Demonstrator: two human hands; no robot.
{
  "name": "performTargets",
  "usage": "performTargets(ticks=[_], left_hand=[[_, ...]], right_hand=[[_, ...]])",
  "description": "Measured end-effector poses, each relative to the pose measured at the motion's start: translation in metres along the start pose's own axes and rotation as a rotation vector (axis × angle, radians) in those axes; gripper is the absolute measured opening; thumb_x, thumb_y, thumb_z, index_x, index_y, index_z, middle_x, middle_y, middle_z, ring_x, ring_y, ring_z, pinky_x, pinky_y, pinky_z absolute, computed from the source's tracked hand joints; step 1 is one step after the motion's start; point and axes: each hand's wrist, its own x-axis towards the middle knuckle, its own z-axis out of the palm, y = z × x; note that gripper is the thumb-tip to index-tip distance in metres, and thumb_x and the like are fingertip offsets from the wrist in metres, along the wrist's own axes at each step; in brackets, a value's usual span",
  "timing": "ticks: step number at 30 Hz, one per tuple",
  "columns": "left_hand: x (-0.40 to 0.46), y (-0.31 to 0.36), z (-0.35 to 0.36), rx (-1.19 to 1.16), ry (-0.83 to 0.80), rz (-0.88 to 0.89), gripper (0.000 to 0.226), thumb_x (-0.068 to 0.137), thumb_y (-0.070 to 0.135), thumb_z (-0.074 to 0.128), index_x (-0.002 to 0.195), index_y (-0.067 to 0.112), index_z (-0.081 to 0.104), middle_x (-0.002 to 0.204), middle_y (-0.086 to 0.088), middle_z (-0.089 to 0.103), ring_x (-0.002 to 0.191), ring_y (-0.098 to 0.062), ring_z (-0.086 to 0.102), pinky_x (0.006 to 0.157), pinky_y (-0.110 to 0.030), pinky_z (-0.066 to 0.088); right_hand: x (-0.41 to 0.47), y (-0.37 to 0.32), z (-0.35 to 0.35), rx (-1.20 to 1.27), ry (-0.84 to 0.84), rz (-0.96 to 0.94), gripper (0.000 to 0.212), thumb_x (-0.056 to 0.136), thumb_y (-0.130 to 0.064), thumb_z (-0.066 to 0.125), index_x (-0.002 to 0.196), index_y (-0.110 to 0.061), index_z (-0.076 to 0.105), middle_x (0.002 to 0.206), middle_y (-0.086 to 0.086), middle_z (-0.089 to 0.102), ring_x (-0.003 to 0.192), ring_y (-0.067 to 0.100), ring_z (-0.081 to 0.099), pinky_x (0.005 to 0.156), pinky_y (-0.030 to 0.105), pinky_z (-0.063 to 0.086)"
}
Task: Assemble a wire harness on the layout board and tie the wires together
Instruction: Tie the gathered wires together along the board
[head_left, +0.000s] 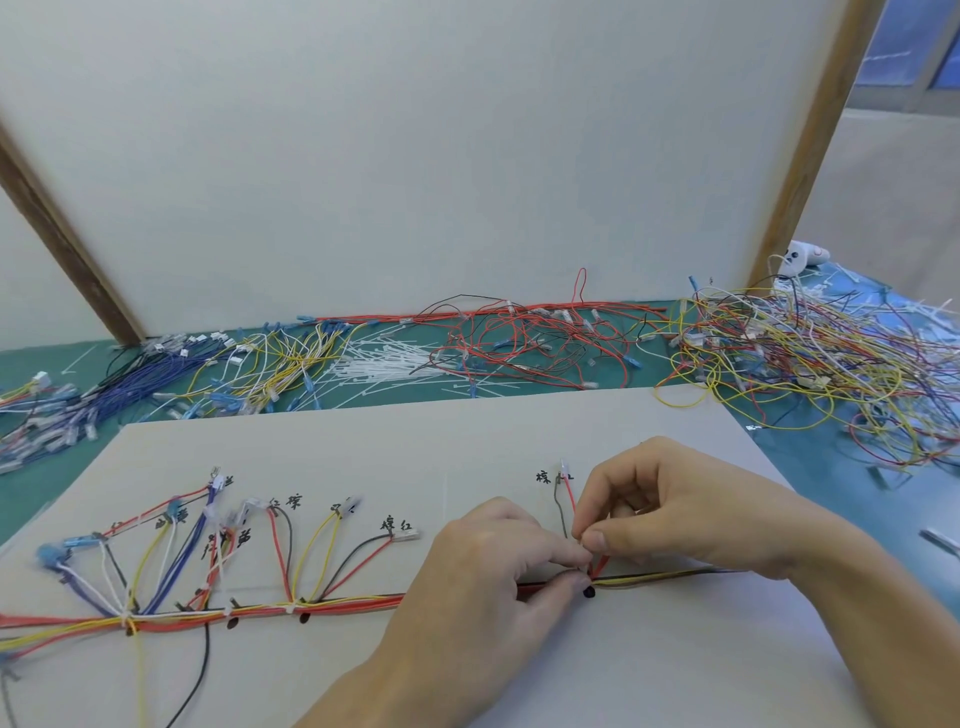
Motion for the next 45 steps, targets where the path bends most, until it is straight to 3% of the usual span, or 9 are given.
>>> performTargets(ticks=[4,10,16,18,20,26,34,42,45], left_hand=[[0.0004,-0.0006,0.0002,-0.011,0.001,-0.007,0.018,0.08,0.026,0.08,0.097,0.033,0.08,0.081,0.017,0.071,0.088,-0.003,0.063,0.068,-0.013,0.05],[0.0006,-0.0001,-0.0003,-0.024,0.002,-0.052,0.02,0.08,0.026,0.082,0.096,0.037,0.079,0.081,0.02,0.066,0.087,0.002,0.064,0.07,-0.003,0.041],[0.0002,0.0017,-0.0004,-0.094,-0.012,-0.181,0.016,0.081,0.043,0.077,0.096,0.045,0.076,0.084,0.015,0.067,0.078,0.0,0.067,0.065,-0.007,0.047],[0.0003,0.0019,0.0009,-0.063,-0.038,-0.162,0.017,0.082,0.048,0.073,0.098,0.045,0.075,0.081,0.016,0.067,0.083,-0.003,0.067,0.069,-0.015,0.052],[0.0005,0.0026,0.0011,-0.049,-0.043,-0.15,0.019,0.082,0.051,0.069,0.1,0.045,0.074,0.079,0.014,0.066,0.087,-0.004,0.067,0.072,-0.02,0.053],[0.0014,0.0031,0.0012,-0.046,-0.037,-0.16,0.019,0.082,0.052,0.067,0.099,0.044,0.074,0.08,0.012,0.067,0.086,-0.004,0.066,0.071,-0.018,0.052],[0.0018,0.0058,0.0013,-0.032,-0.029,-0.18,0.022,0.083,0.055,0.065,0.097,0.04,0.074,0.08,0.016,0.065,0.084,-0.001,0.062,0.07,-0.012,0.046],[0.0036,0.008,0.0006,-0.035,-0.026,-0.204,0.014,0.082,0.049,0.071,0.094,0.043,0.072,0.078,0.017,0.063,0.076,0.003,0.062,0.065,-0.006,0.04],[0.0049,0.0083,0.0006,-0.07,-0.028,-0.229,0.018,0.079,0.052,0.071,0.095,0.043,0.074,0.078,0.014,0.065,0.072,0.002,0.064,0.064,-0.004,0.041]], right_hand=[[-0.0002,-0.0002,0.0008,-0.026,0.006,0.0,0.021,0.08,-0.038,0.078,0.092,-0.021,0.081,0.092,0.033,0.07,0.075,0.023,0.054,0.071,0.04,0.042],[0.0004,0.0017,0.0009,-0.029,0.021,0.002,0.023,0.087,-0.039,0.073,0.093,-0.019,0.08,0.092,0.015,0.078,0.078,0.021,0.059,0.075,0.042,0.048],[-0.0009,-0.0012,0.002,-0.046,0.025,-0.019,0.018,0.086,-0.034,0.075,0.092,-0.018,0.079,0.092,0.016,0.078,0.085,0.048,0.066,0.085,0.066,0.051],[-0.0007,-0.0019,0.0027,-0.043,0.029,-0.009,0.018,0.084,-0.035,0.077,0.091,-0.018,0.079,0.091,0.023,0.076,0.082,0.046,0.065,0.084,0.069,0.049],[-0.0005,-0.0027,0.0034,-0.05,0.025,0.006,0.019,0.083,-0.035,0.078,0.091,-0.019,0.079,0.092,0.027,0.074,0.079,0.034,0.063,0.082,0.07,0.049],[-0.0009,-0.0032,0.0034,-0.038,0.021,0.009,0.019,0.083,-0.036,0.078,0.091,-0.018,0.079,0.092,0.029,0.073,0.078,0.026,0.06,0.076,0.046,0.047],[-0.0021,-0.0032,0.0037,-0.046,0.015,-0.006,0.016,0.085,-0.033,0.077,0.094,-0.02,0.08,0.09,0.028,0.072,0.072,0.021,0.055,0.069,0.037,0.043],[-0.0012,-0.0021,0.0041,-0.061,0.049,-0.002,0.021,0.08,-0.039,0.078,0.087,-0.02,0.08,0.087,0.031,0.071,0.069,0.022,0.054,0.067,0.039,0.041],[-0.0004,-0.0005,0.0032,-0.072,0.06,-0.006,0.017,0.081,-0.037,0.08,0.086,-0.021,0.078,0.077,0.023,0.072,0.061,0.018,0.051,0.054,0.028,0.039]])
